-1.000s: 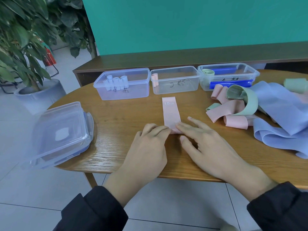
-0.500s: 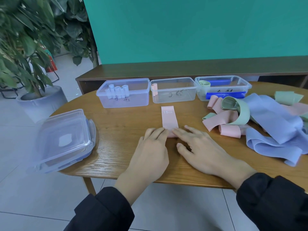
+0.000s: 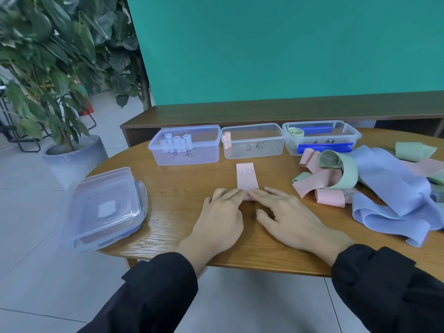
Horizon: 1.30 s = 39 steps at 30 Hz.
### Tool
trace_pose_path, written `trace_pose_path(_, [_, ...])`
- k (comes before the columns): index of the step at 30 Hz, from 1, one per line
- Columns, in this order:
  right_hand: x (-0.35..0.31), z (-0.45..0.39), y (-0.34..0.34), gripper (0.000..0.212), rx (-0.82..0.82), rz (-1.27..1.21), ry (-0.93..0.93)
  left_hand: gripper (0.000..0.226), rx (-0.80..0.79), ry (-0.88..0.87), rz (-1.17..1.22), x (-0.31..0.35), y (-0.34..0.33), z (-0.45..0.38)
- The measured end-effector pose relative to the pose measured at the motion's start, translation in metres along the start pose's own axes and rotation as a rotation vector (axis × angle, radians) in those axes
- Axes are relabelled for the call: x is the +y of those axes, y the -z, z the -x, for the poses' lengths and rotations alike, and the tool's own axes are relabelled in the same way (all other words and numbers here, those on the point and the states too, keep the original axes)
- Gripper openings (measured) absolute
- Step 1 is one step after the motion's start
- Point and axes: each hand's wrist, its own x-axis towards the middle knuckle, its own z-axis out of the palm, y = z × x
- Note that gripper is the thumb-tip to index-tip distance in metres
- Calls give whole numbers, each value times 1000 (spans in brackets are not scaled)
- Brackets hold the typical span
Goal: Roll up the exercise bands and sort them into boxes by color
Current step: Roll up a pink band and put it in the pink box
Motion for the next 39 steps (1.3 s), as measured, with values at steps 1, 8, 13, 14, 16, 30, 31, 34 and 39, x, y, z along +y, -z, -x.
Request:
trace_pose_path(1, [2,-3,0,55,-5,1,-2,53,8,13,28,-1,0,-2])
trace_pose_path(8, [11,-18,0,58,-39,26,-4,33,22,38,108,-9,0,-16])
trace_pose_path(13, [8,-16,2,52,44,2,23,38,-27,64,-12,-9,-3,-22])
trace_pose_path(14, [8,-16,3,50,58,-10,32,39,-35,74,-22,-10,-4,-23])
trace_pose_path(16, [8,-16,3,49,41,-12,36,40,-56,99,-29,-10,-5,-24])
trace_pose_path(30, [17,-39,4,52,70,-25,0,47,-28,83,-68,-19,-16,-38])
trace_pose_path(31, [17,-38,4,50,101,-38,6,47,-31,94,-64,-19,-17,-40])
trace_pose_path(34, [20,-38,2,48,94,-34,9,48,-50,115,-59,-20,-19,-46])
trace_pose_path(39, [28,-52,0,54,7,11,-29,42,18,67,-51,-18,-16,-52])
